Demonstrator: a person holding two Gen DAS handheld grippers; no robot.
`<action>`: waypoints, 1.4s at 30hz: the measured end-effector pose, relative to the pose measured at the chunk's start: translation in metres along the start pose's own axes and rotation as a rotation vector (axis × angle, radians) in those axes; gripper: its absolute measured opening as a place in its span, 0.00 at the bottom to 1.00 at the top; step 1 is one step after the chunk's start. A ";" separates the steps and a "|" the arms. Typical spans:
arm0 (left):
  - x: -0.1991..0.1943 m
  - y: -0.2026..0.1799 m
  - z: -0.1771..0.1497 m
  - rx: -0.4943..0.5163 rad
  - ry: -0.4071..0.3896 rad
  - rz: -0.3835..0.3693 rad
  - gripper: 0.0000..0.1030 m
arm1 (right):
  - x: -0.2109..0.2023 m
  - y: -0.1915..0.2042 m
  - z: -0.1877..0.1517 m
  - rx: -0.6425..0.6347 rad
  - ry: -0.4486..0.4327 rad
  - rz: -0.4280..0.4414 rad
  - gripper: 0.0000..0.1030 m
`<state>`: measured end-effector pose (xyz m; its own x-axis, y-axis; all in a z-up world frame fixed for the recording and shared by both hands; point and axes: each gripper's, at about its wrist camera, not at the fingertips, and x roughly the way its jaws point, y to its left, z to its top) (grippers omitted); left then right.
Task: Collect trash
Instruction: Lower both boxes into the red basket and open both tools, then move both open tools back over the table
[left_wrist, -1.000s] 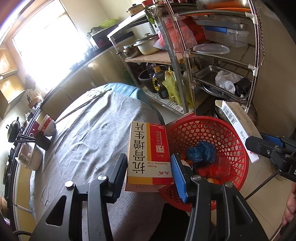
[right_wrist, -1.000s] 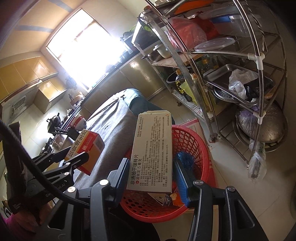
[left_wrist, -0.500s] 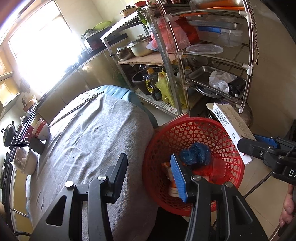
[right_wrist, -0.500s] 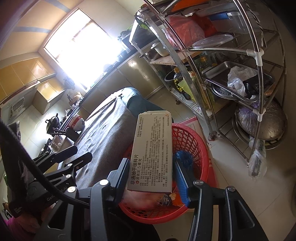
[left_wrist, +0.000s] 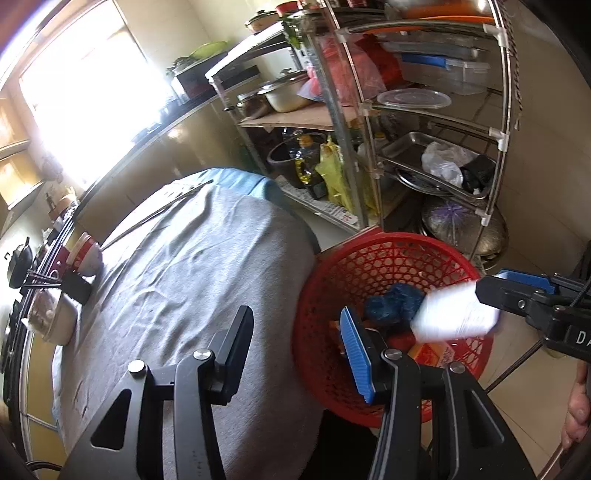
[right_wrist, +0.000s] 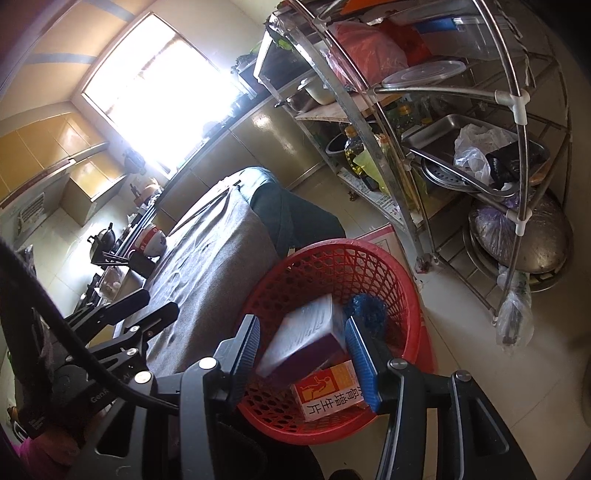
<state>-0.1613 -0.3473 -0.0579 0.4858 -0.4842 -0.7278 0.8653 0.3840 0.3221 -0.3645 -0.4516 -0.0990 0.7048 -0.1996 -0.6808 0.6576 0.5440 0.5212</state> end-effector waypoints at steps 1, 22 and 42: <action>-0.001 0.003 -0.002 -0.006 0.002 0.007 0.49 | 0.001 0.002 0.000 0.000 0.006 0.004 0.51; -0.064 0.080 -0.036 -0.193 -0.046 0.070 0.66 | -0.011 0.082 -0.012 -0.175 0.035 0.018 0.57; -0.135 0.195 -0.134 -0.552 -0.048 0.318 0.82 | -0.006 0.220 -0.048 -0.479 0.035 0.168 0.57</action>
<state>-0.0746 -0.1015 0.0226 0.7245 -0.3097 -0.6158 0.4929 0.8572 0.1489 -0.2373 -0.2915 -0.0046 0.7759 -0.0541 -0.6286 0.3341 0.8804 0.3366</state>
